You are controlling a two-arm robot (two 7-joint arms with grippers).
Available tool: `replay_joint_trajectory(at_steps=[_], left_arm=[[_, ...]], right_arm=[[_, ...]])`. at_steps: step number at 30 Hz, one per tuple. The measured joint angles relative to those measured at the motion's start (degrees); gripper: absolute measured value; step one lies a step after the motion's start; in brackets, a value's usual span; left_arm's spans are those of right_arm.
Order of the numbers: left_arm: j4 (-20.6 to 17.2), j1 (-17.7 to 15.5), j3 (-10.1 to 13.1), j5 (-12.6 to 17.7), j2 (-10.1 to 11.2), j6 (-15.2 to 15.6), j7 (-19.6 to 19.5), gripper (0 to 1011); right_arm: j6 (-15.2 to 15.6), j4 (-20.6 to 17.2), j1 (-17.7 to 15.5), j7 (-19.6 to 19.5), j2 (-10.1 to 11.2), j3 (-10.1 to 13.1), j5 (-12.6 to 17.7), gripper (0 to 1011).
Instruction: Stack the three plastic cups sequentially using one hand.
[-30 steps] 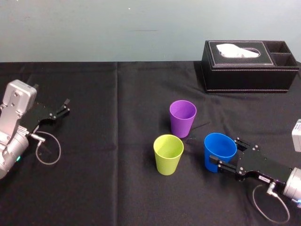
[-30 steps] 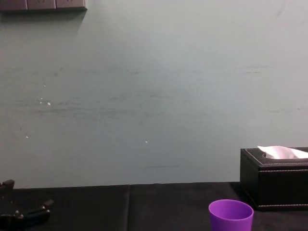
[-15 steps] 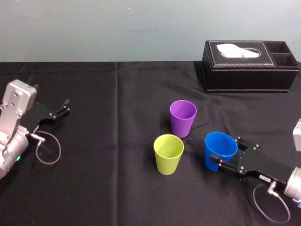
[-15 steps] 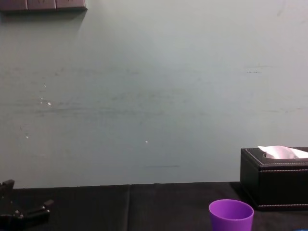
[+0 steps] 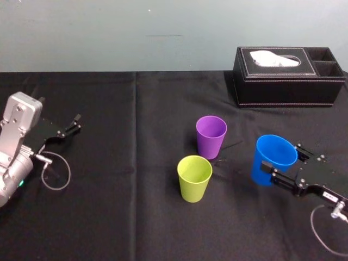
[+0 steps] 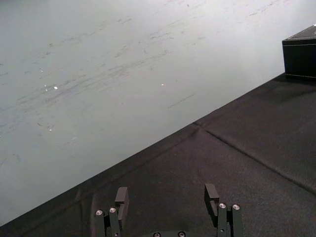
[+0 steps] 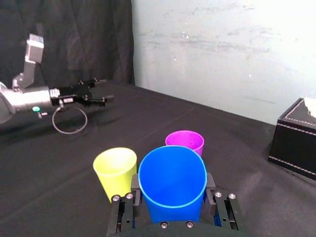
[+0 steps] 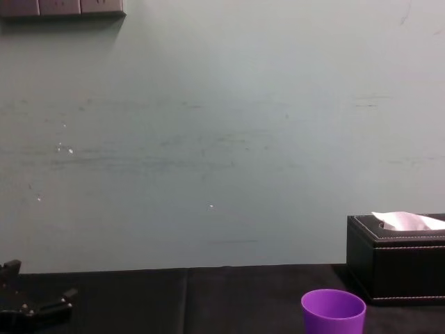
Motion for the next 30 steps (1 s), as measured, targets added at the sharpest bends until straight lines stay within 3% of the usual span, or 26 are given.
replay_joint_trajectory(at_steps=[8,13,22,30], left_arm=[[0.00,0.00,0.00,0.00,0.00,0.00,0.00,1011],[0.00,0.00,0.00,0.00,0.00,0.00,0.00,1011],[0.00,0.00,0.00,0.00,0.00,0.00,0.00,1011],[0.00,0.00,0.00,0.00,0.00,0.00,0.00,1011]], right_arm=[[0.27,-5.22,-4.21,-1.20,1.57,4.11,1.29,730],[0.89,-6.70,-3.85,-2.10,1.59,4.33,0.25,730],[3.47,-6.75,1.80,-4.68,-0.48,0.95,-3.84,730],[6.20,-3.09,8.61,-4.67,-3.09,-3.07,-4.80,730]])
